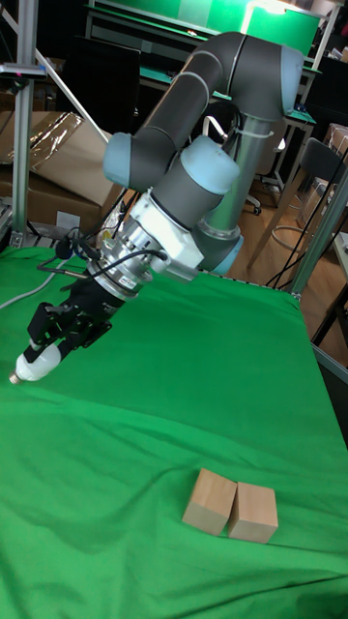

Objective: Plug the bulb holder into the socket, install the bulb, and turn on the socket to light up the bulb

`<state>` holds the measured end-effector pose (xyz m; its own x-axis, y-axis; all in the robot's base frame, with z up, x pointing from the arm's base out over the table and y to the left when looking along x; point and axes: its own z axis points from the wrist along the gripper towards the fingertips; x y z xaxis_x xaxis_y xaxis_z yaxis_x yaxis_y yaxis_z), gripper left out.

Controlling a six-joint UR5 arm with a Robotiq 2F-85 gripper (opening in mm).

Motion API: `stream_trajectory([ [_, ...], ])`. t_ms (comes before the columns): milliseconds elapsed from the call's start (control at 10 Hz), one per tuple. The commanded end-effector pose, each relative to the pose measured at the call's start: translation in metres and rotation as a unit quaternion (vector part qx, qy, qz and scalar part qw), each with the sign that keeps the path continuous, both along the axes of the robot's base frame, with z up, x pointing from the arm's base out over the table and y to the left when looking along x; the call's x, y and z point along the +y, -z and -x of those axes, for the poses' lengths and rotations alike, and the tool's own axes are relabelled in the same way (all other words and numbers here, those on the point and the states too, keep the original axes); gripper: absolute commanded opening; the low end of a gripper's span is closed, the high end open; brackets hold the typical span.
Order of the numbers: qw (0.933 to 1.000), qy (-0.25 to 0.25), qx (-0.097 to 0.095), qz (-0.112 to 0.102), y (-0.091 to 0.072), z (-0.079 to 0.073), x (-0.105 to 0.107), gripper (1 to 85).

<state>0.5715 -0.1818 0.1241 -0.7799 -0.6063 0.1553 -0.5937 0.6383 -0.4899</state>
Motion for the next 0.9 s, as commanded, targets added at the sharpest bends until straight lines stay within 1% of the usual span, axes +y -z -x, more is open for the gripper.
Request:
stream_trajectory([
  [0, 0.9997, -0.023, -0.009, -0.002, -0.007, -0.005, -0.021, 1.0],
  [100, 0.9995, -0.03, -0.009, -0.008, -0.004, -0.005, -0.026, 1.0],
  [200, 0.9991, -0.04, -0.01, -0.009, -0.003, -0.004, -0.035, 1.0],
  [300, 0.9986, -0.048, -0.014, -0.015, 0.0, -0.003, -0.04, 1.0],
  [400, 0.9981, -0.055, -0.014, -0.026, 0.003, -0.004, -0.036, 1.0],
  [500, 0.9981, -0.05, -0.02, -0.031, 0.004, -0.006, -0.034, 1.0],
  [600, 0.9982, -0.026, -0.026, -0.048, 0.007, -0.003, -0.029, 1.0],
  [700, 0.9967, -0.016, -0.042, -0.067, 0.008, -0.008, -0.021, 1.0],
  [800, 0.9966, -0.004, -0.056, -0.06, 0.005, -0.012, -0.026, 1.0],
])
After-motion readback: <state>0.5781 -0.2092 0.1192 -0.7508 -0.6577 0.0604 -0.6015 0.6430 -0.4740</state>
